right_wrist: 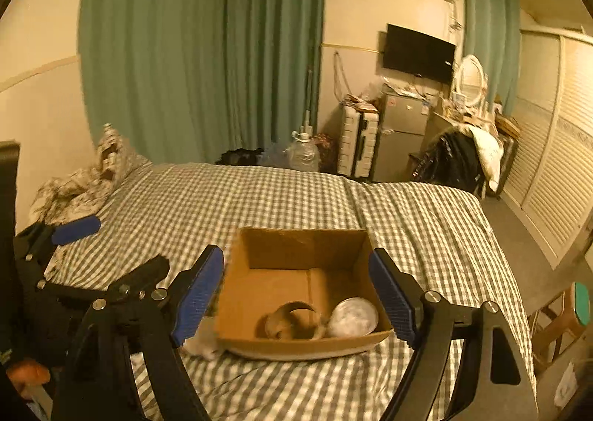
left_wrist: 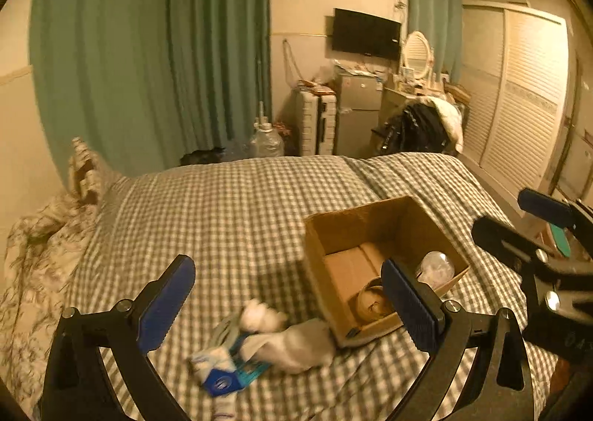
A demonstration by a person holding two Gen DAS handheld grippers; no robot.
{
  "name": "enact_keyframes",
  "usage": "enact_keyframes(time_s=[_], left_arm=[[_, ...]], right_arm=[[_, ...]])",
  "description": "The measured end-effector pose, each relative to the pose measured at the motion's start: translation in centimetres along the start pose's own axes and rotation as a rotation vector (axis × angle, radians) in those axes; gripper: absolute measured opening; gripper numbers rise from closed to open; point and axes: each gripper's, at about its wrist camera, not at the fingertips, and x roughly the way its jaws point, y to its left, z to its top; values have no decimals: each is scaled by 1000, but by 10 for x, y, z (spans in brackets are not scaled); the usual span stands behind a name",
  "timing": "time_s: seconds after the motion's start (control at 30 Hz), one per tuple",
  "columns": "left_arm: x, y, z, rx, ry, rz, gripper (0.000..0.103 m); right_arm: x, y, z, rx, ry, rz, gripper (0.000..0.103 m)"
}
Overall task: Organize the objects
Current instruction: 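Grasp the white toothpaste tube with the left gripper while the right gripper approaches the tissue pack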
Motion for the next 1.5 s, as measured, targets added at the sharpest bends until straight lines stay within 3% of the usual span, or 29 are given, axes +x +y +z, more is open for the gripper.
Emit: enact_keyframes(time_s=[0.17,0.33,0.5,0.77,0.9,0.97,1.03,1.07,1.1,1.33,1.5], left_arm=[[-19,41,-24,-58,18,45,103],[-16,77,-62,-96,75,114,103],[10,102,-110,-128,178,165,103],[63,102,-174,-141,370,132,99],[82,90,-187,-113,459,95,86],[95,83,-195,-87,531,44,73],[106,77,-203,-66,596,13,39],[108,74,-206,-57,615,-7,31],[108,72,-206,-55,614,-21,27],[66,79,-199,-130,503,-69,26],[28,89,-183,-145,415,-57,26]], right_arm=[[-11,42,-20,-56,28,41,81],[8,66,-54,-71,101,64,81],[46,81,-89,-75,201,72,81],[104,94,-137,-67,388,105,81],[112,90,-138,-37,409,116,81],[116,88,-139,-24,429,114,81],[118,87,-140,-15,440,110,81],[119,87,-140,-15,442,109,81],[119,87,-140,-17,442,107,81],[113,94,-139,-45,423,106,81],[110,106,-136,-82,401,128,81]])
